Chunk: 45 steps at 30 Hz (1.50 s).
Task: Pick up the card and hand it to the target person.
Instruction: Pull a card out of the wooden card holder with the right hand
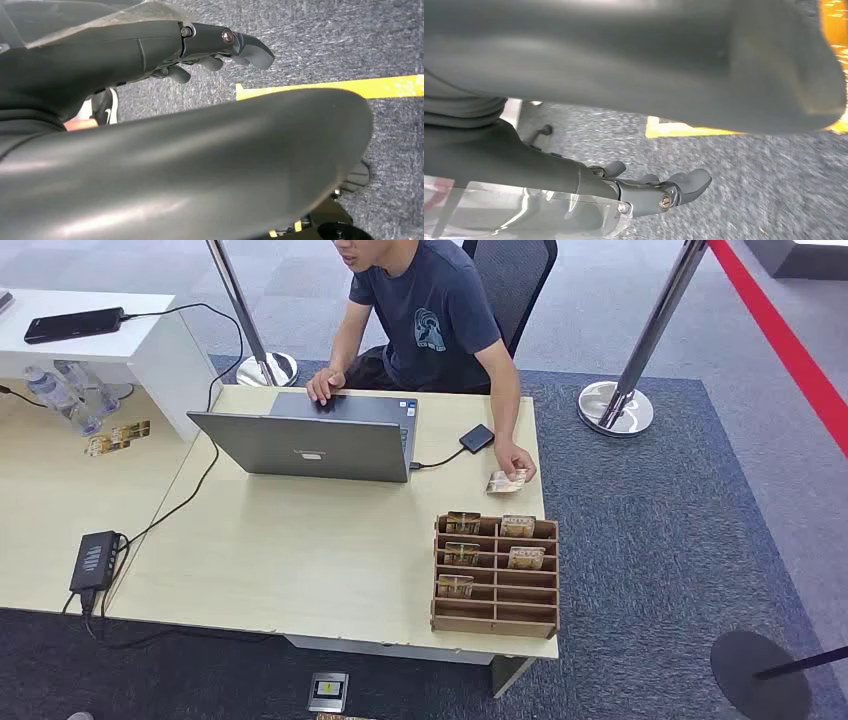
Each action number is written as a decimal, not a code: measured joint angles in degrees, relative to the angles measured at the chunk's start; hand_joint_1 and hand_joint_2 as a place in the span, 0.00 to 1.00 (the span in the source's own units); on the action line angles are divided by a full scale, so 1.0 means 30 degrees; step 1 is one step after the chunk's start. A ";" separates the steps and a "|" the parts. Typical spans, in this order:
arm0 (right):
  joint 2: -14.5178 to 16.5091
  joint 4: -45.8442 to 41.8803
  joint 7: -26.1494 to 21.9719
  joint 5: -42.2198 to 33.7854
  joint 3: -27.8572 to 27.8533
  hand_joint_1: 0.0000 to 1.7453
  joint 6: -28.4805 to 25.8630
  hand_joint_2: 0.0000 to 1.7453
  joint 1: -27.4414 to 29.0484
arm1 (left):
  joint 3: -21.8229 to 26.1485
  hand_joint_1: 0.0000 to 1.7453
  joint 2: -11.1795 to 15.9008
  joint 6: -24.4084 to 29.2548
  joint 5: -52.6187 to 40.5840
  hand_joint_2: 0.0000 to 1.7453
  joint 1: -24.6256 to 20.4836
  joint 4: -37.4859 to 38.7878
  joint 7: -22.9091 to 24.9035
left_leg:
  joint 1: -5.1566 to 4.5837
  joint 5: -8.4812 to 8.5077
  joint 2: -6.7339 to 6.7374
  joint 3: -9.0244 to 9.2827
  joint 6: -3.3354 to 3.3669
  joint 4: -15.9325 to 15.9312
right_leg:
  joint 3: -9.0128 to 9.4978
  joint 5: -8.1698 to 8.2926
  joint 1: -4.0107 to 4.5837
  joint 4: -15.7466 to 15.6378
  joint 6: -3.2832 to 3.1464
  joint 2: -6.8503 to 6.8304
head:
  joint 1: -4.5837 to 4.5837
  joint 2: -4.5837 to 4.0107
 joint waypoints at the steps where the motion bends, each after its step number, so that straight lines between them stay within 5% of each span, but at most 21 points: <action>1: -0.0024 0.0019 -0.0135 0.0000 -0.0142 0.00 -0.0089 0.00 -0.0034 | 0.0258 0.00 -0.0042 0.0011 -0.0144 0.00 -0.0049 0.0030 0.0002 | 0.0000 0.0000 0.0000 0.0000 0.0000 0.0000 | 0.0000 0.0000 0.0000 0.0000 0.0000 0.0000 | 0.0001 0.0000; 8: -0.0494 0.0200 -0.2573 -0.0490 -0.2347 0.00 -0.1253 0.00 -0.0333 | 0.2863 0.00 -0.0482 0.0219 -0.1499 0.00 -0.0451 0.0382 0.0042 | -0.0004 -0.0001 0.0000 0.0000 0.0001 0.0005 | 0.0000 0.0001 -0.0008 -0.0001 0.0001 0.0000 | 0.0002 0.0000; 17: -0.1189 -0.0264 -0.6038 -0.1310 -0.4788 0.00 -0.1699 0.00 -0.0484 | 0.4267 0.00 -0.0632 0.0485 -0.1664 0.00 -0.0516 0.0470 0.0213 | -0.0003 -0.0001 -0.0001 -0.0001 0.0001 0.0005 | 0.0003 0.0001 -0.0011 0.0002 0.0001 0.0000 | 0.0000 0.0000; 26: -0.0568 -0.4646 -0.8893 -0.0601 -0.7053 0.00 -0.0950 0.00 -0.0326 | 0.5349 0.00 -0.0785 0.0880 -0.1704 0.00 -0.0547 0.0592 0.0596 | -0.0002 0.0002 0.0000 0.0008 0.0000 0.0009 | 0.0005 0.0012 -0.0012 0.0003 -0.0008 0.0000 | 0.0000 0.0000; 34: 0.0441 -0.9877 -0.9399 0.0667 -0.6678 0.00 0.0454 0.00 0.0226 | 0.5940 0.00 -0.0919 0.1140 -0.1645 0.00 -0.0541 0.0617 0.0703 | -0.0002 0.0004 -0.0001 0.0007 -0.0002 0.0008 | 0.0009 0.0015 -0.0010 0.0006 -0.0010 0.0000 | 0.0000 0.0000; 45: 0.1439 -1.6867 -0.9157 0.1937 -0.2837 0.00 0.1744 0.00 0.0388 | 0.6664 0.00 -0.1124 0.1264 -0.1669 0.00 -0.0514 0.0636 0.0687 | -0.0001 0.0014 -0.0001 0.0012 -0.0010 0.0008 | 0.0017 0.0020 -0.0010 0.0014 -0.0010 0.0000 | 0.0002 0.0000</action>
